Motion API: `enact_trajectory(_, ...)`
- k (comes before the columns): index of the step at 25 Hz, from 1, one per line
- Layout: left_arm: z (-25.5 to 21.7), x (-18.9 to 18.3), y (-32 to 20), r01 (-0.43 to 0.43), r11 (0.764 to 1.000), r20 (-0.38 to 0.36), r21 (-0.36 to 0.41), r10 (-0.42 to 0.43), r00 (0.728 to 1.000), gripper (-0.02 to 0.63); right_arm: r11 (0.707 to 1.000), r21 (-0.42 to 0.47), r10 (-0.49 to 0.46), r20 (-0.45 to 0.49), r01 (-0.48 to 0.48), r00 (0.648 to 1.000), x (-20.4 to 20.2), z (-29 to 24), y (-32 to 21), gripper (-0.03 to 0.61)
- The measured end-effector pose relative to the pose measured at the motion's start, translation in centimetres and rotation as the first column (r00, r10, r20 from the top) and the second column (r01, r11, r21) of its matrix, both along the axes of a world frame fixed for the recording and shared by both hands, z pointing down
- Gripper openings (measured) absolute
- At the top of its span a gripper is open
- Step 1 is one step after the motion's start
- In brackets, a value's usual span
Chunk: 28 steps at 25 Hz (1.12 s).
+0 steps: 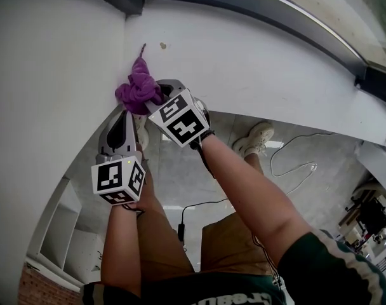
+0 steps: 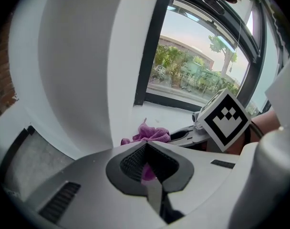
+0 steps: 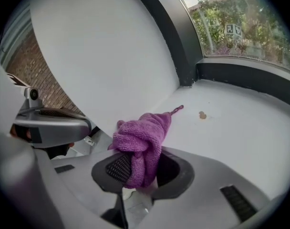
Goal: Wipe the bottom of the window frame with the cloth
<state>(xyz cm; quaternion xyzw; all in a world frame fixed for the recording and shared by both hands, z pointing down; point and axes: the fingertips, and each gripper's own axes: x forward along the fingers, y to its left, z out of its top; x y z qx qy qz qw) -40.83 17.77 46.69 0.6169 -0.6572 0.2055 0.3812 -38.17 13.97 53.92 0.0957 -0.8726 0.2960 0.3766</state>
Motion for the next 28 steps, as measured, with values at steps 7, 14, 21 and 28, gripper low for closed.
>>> enact_trajectory(7,0.0,0.9,-2.2,-0.024,1.000,-0.017,0.011,0.024,1.000,0.009,0.999,0.043,0.031,-0.004,-0.030,1.000,0.1,0.0,-4.1,0.118)
enact_trajectory(14,-0.4,1.8,-4.7,-0.051,0.998,-0.017,0.020,0.052,0.999,0.009,0.993,0.052,0.104,0.010,-0.105,0.994,0.4,-0.3,-8.3,0.118)
enact_trajectory(21,-1.0,1.4,-10.2,-0.080,0.993,0.013,0.081,0.079,0.997,0.009,0.988,0.075,0.131,0.027,-0.133,0.991,-0.2,-0.3,-11.7,0.118)
enact_trajectory(28,-1.7,0.8,-14.3,-0.108,0.986,0.043,0.126,0.103,0.994,0.009,0.981,0.104,0.164,0.025,-0.165,0.986,0.6,-0.3,-14.7,0.118)
